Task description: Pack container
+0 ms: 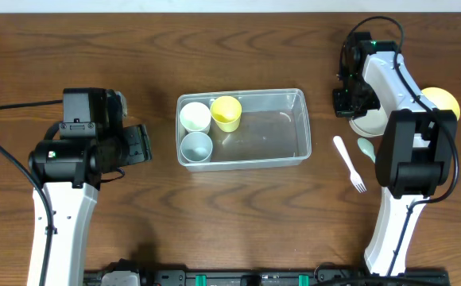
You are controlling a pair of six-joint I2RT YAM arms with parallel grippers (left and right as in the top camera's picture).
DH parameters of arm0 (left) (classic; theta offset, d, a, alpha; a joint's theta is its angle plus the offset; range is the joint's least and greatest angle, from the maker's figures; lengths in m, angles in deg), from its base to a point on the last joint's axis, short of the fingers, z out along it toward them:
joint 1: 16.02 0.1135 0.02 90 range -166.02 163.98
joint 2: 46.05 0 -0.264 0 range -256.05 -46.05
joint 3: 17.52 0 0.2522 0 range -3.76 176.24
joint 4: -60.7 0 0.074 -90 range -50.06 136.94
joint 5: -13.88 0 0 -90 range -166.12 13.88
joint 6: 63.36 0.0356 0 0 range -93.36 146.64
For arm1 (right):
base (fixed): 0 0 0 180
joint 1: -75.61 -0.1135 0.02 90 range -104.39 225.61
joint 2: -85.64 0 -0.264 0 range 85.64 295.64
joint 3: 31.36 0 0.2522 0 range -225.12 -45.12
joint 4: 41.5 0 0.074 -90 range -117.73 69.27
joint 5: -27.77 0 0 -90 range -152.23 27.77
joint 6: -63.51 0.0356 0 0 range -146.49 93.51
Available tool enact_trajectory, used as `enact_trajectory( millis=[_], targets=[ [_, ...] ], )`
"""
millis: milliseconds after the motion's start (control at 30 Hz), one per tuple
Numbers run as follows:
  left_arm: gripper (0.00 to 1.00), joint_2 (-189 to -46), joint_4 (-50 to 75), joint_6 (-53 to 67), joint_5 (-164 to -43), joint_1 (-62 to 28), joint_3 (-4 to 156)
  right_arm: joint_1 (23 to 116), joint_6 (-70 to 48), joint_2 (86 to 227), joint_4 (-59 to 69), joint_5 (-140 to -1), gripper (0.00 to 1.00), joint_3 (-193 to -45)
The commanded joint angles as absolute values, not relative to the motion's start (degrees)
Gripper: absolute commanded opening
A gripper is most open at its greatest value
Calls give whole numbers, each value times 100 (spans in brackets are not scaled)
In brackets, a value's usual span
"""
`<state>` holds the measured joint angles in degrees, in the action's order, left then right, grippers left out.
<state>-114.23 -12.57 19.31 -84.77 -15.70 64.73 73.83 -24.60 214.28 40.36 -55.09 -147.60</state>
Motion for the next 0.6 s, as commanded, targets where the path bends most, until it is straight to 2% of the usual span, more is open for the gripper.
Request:
enact_trajectory(
  millis=[0, 333, 567],
  targets=[
    [66, -11371, -1272, 1924, -8475, -1540, 6465, 7411, -2487, 21516, 4040, -5559, 1, -14771],
    [66, -11368, -1296, 1924, -8472, -1540, 6465, 7390, -2487, 21363, 4064, -5562, 1, -14863],
    [66, -11368, -1296, 1924, -8472, -1540, 6465, 7088, -2760, 20410, 4510, -5564, 1, -15660]
  ],
)
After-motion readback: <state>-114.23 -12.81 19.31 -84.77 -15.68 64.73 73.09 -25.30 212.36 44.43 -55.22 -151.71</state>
